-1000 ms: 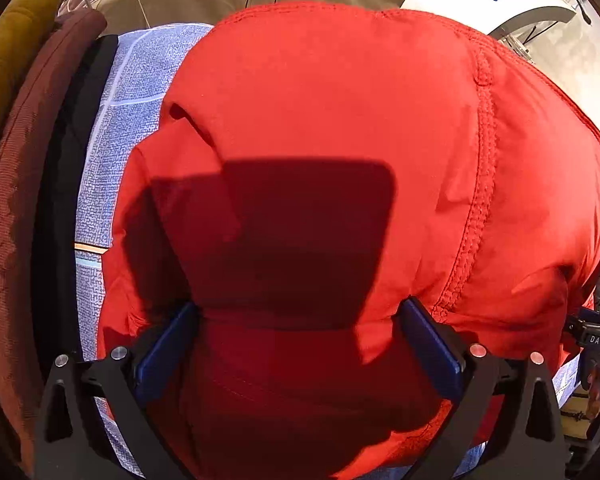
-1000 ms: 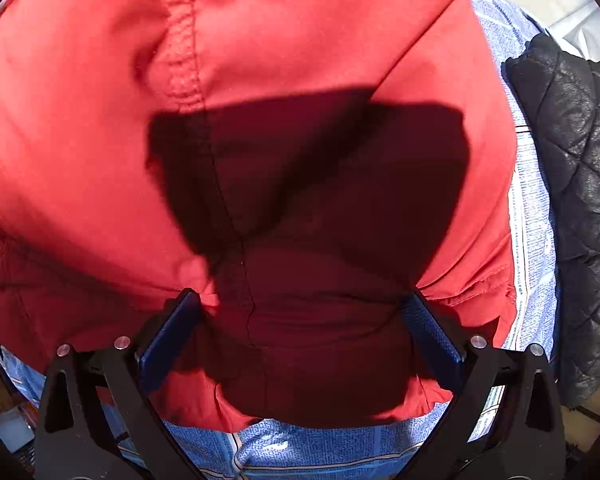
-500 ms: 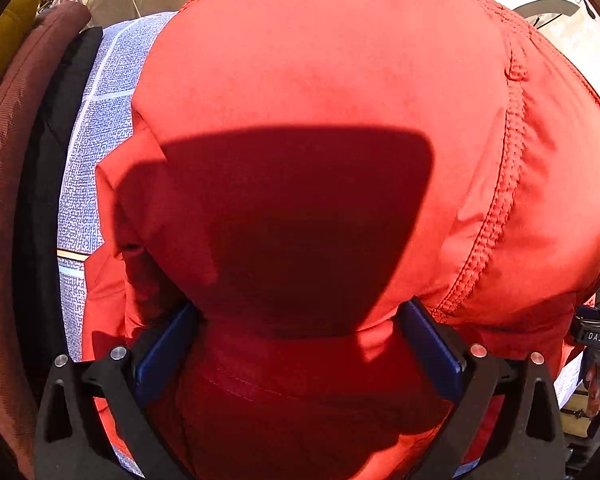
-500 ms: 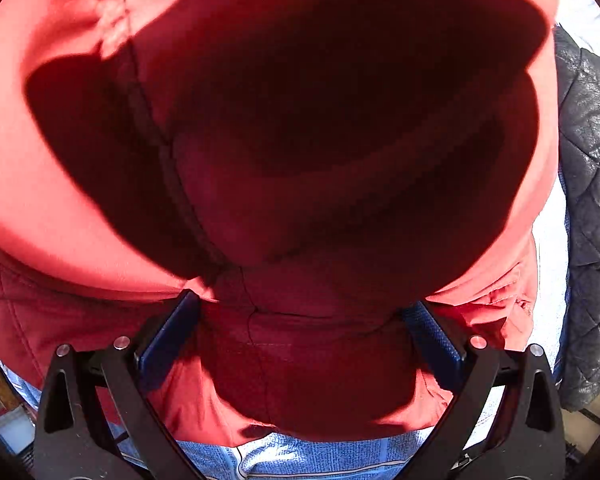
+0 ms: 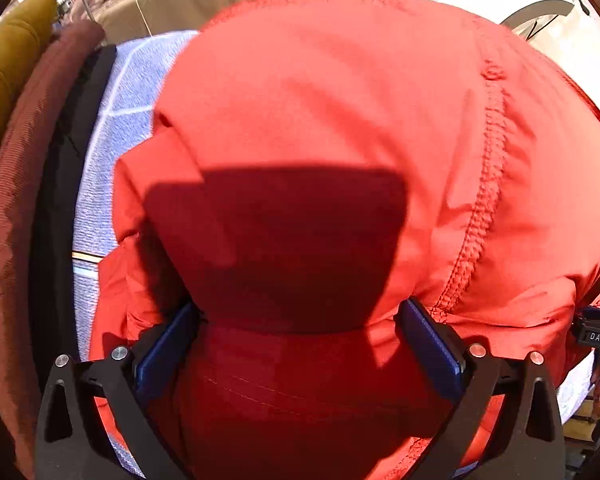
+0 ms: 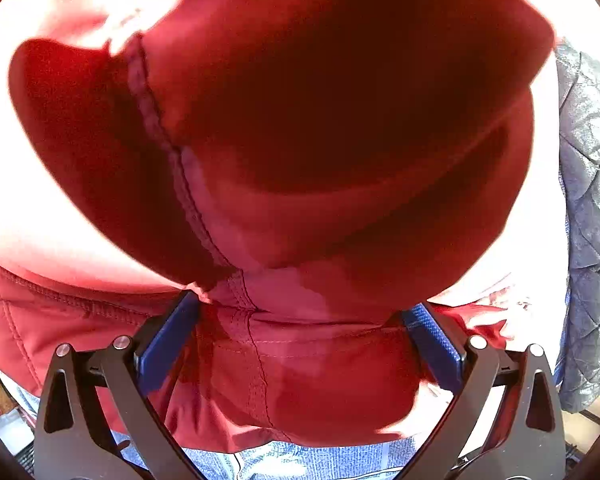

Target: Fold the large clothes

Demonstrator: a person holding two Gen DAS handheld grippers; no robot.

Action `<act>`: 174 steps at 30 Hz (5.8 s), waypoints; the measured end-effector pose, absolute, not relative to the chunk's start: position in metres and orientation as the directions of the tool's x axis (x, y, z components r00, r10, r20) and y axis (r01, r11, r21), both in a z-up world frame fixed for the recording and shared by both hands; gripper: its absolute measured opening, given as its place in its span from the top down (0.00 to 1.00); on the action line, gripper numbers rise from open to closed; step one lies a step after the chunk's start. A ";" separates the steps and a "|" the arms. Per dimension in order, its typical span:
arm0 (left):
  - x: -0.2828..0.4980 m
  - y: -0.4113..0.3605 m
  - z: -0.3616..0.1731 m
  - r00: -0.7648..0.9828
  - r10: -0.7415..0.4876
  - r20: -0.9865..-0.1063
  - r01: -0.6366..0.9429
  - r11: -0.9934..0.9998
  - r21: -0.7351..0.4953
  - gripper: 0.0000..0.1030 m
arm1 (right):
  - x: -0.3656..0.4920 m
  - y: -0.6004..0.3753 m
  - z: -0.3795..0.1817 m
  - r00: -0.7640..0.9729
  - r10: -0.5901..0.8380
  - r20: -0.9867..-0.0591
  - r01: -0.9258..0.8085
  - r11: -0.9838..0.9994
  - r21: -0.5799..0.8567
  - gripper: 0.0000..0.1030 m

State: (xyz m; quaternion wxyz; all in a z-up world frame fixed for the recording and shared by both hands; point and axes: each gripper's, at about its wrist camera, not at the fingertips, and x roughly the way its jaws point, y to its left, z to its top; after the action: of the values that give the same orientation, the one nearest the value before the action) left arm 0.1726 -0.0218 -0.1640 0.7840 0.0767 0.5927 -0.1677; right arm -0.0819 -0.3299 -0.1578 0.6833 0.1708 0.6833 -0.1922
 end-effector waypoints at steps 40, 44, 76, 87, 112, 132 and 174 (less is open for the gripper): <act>0.107 -0.011 -0.090 0.280 -0.117 -0.953 0.341 0.940 -0.015 0.06 | -0.204 -0.483 -0.177 0.436 0.498 -0.749 0.538 0.523 0.661 0.04; 0.104 -0.011 -0.093 0.262 -0.126 -0.957 0.352 0.936 -0.027 0.06 | -0.201 -0.484 -0.192 0.476 0.554 -0.683 0.513 0.456 0.727 0.04; 0.205 0.098 -0.143 0.163 -0.349 -0.923 0.136 0.934 -0.329 0.05 | -0.157 -0.466 -0.195 0.418 0.511 -0.751 0.610 0.454 0.649 0.06; 0.211 0.126 -0.190 0.078 -0.542 -0.837 0.011 0.840 -0.543 0.05 | -0.151 -0.463 -0.194 0.398 0.495 -0.772 0.640 0.453 0.621 0.06; 0.210 0.093 -0.152 0.137 -0.489 -0.862 0.076 0.872 -0.483 0.55 | -0.168 -0.450 -0.150 0.468 0.390 -0.793 0.632 0.479 0.609 0.54; 0.208 0.016 -0.012 0.147 -0.528 -0.836 0.490 0.773 -0.402 0.72 | -0.254 -0.382 -0.028 0.580 0.265 -0.770 0.579 0.531 0.619 0.71; 0.070 -0.691 -0.059 -0.024 -0.549 -0.836 0.956 0.231 -0.180 0.25 | -0.649 -0.583 -0.043 0.494 -0.531 -0.689 0.759 -0.124 0.640 0.55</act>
State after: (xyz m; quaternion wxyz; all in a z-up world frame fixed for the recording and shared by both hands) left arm 0.0703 -0.6913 -0.0588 0.6569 0.2374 0.4290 -0.5728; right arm -0.6487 -0.5826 -0.0431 0.6541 0.5648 0.1006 -0.4930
